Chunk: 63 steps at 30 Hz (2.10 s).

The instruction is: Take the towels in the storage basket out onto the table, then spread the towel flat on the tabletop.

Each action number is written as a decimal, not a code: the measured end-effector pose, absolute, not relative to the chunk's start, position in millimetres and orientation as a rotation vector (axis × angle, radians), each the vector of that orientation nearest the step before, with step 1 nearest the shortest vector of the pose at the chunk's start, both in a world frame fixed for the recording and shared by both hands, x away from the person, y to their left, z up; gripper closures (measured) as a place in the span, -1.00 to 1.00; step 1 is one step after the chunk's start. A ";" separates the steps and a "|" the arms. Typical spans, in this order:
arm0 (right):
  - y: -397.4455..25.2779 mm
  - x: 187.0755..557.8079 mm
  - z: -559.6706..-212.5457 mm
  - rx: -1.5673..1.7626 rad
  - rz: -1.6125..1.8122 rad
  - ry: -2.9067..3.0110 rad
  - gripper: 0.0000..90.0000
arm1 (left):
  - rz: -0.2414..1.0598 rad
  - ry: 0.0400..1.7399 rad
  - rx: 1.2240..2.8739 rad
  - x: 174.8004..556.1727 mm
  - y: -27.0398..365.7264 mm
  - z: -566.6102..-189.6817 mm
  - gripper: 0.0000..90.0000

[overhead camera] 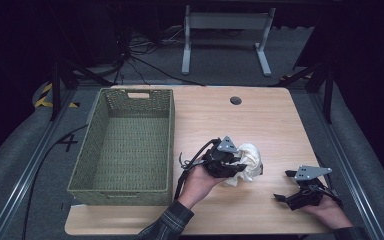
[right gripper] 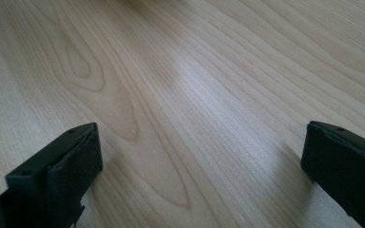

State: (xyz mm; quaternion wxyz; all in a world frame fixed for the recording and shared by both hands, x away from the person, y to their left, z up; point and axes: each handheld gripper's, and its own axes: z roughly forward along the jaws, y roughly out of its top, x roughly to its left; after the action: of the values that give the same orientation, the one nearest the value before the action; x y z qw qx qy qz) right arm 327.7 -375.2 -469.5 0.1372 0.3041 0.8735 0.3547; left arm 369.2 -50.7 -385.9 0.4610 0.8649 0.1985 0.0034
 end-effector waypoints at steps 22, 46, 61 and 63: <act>-375.2 326.5 -469.6 0.883 1.026 2.522 -0.99 | 0.011 0.510 2.282 365.4 -82.1 -454.6 0.57; -356.6 315.4 -445.3 0.855 1.055 2.547 -0.40 | 0.058 0.612 2.183 338.5 -25.5 -438.6 0.02; -322.7 311.4 -440.1 0.790 1.186 2.599 0.05 | 0.098 0.623 2.226 333.7 -42.2 -447.8 0.11; -319.2 311.8 -441.1 0.785 1.173 2.604 0.06 | 0.095 0.629 2.224 334.2 -42.6 -448.5 0.16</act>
State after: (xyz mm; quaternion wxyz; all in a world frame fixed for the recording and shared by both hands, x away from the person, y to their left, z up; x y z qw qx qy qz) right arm 311.8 -319.2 -441.1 0.0898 0.2639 0.8757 0.3943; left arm 334.2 -42.6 -448.5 0.4026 0.8801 0.2489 0.0376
